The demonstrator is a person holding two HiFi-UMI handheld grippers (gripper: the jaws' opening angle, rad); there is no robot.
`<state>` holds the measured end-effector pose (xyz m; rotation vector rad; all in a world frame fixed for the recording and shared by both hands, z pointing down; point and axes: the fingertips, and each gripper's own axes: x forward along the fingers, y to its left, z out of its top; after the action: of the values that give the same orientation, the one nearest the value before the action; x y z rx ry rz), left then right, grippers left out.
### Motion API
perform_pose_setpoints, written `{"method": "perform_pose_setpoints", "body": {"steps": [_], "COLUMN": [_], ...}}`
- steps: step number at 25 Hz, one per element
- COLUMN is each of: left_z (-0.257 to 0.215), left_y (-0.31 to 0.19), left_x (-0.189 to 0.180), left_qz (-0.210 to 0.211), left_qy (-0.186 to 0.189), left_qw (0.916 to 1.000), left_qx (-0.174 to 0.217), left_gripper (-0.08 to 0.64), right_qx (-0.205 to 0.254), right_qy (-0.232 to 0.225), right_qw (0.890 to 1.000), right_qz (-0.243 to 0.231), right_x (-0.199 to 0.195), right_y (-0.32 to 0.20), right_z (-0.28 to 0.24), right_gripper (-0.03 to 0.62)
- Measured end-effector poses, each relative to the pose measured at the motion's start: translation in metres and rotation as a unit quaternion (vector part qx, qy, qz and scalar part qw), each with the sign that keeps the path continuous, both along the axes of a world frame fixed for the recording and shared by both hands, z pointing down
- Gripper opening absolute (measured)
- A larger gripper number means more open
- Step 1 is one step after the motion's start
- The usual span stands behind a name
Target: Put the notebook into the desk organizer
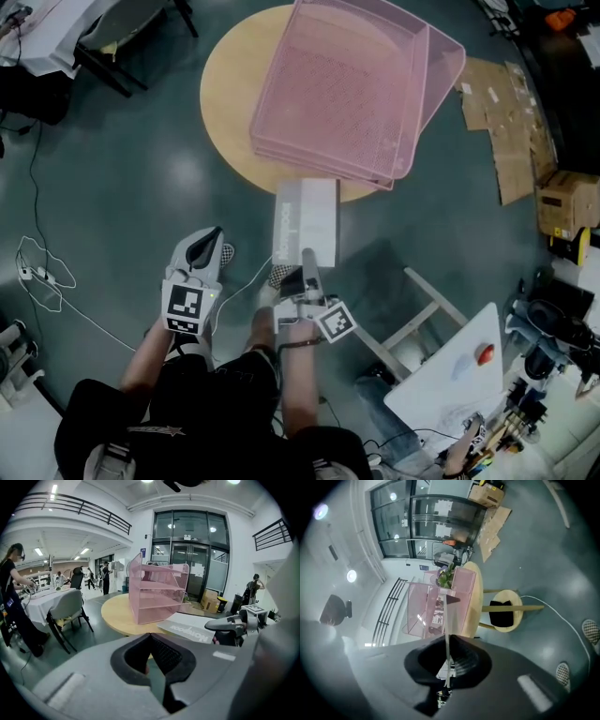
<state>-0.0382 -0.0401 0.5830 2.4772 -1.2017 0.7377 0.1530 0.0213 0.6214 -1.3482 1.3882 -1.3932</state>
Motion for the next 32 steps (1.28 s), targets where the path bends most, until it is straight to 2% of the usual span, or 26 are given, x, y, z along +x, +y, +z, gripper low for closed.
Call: {"method": "perform_pose_setpoints", "body": {"steps": [11, 27, 32], "left_z": [0.015, 0.03, 0.033], "left_y": [-0.007, -0.026, -0.032], "left_x": [0.007, 0.008, 0.009], "left_qz": [-0.003, -0.014, -0.017], "left_qy": [-0.006, -0.012, -0.012], "left_qw": [0.9999, 0.9997, 0.9995], "left_qx": [-0.013, -0.019, -0.022], "left_gripper": [0.01, 0.009, 0.009], "right_qx": [0.018, 0.039, 0.031], "right_qy": [-0.046, -0.045, -0.047], "right_qw": [0.999, 0.998, 0.998], "right_qz": [0.007, 0.002, 0.006], "right_x": [0.006, 0.014, 0.017], "right_y": [-0.026, -0.077, -0.091], "right_z": [0.007, 0.017, 0.024], "right_gripper": [0.012, 0.012, 0.012]}}
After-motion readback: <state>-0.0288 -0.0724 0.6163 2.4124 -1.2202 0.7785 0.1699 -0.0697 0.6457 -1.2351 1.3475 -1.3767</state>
